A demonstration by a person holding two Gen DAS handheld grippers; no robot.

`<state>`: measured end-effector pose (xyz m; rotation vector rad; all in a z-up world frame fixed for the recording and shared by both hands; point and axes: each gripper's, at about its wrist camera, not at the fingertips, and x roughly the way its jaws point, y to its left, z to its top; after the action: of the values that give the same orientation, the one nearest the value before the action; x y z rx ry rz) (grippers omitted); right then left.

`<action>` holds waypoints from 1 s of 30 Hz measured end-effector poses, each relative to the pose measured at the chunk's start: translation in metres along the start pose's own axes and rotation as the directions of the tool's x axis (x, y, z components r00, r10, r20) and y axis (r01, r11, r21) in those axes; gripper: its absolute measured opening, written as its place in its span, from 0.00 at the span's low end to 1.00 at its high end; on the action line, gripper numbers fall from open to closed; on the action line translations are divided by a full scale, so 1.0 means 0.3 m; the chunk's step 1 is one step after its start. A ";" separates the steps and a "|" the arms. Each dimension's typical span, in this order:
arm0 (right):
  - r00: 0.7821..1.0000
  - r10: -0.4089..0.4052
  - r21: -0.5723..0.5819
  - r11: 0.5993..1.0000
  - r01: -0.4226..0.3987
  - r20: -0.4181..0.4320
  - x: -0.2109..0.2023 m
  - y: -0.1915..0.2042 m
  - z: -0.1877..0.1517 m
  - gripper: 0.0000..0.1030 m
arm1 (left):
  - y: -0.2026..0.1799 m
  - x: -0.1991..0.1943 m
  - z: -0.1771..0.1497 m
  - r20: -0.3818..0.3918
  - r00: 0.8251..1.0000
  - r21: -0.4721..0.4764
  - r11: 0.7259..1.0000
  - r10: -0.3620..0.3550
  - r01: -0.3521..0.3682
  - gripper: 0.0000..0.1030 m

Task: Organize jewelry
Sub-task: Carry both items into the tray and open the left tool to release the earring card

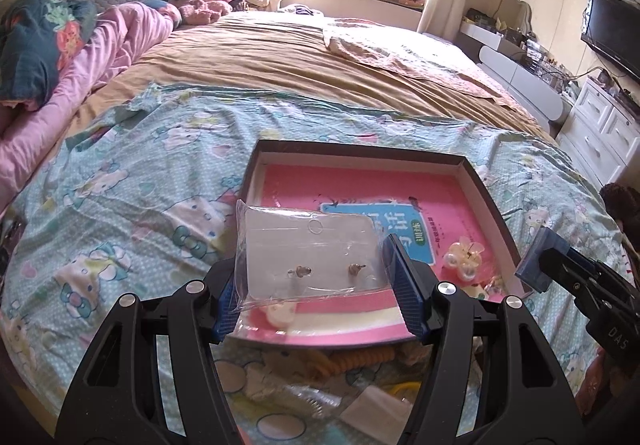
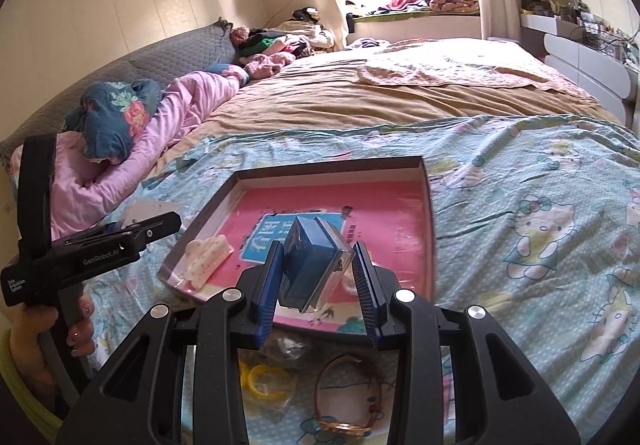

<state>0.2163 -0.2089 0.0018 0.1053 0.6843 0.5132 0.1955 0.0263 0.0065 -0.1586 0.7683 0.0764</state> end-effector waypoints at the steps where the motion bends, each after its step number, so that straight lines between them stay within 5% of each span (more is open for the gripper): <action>1: 1.000 -0.005 0.002 1.000 0.005 0.002 0.000 -0.006 0.001 0.33 | -0.009 0.006 0.005 -0.001 1.000 0.005 1.000 -0.005 0.005 0.54; 30: 0.992 -0.122 0.036 0.992 0.123 -0.030 0.085 -0.125 -0.031 0.30 | -0.124 0.224 -0.072 -0.125 0.987 0.107 0.988 -0.096 0.110 0.55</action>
<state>0.2429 -0.2300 -0.0298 0.0909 0.7228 0.3850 0.2337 -0.0132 -0.0514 -0.0954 0.8808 -0.0760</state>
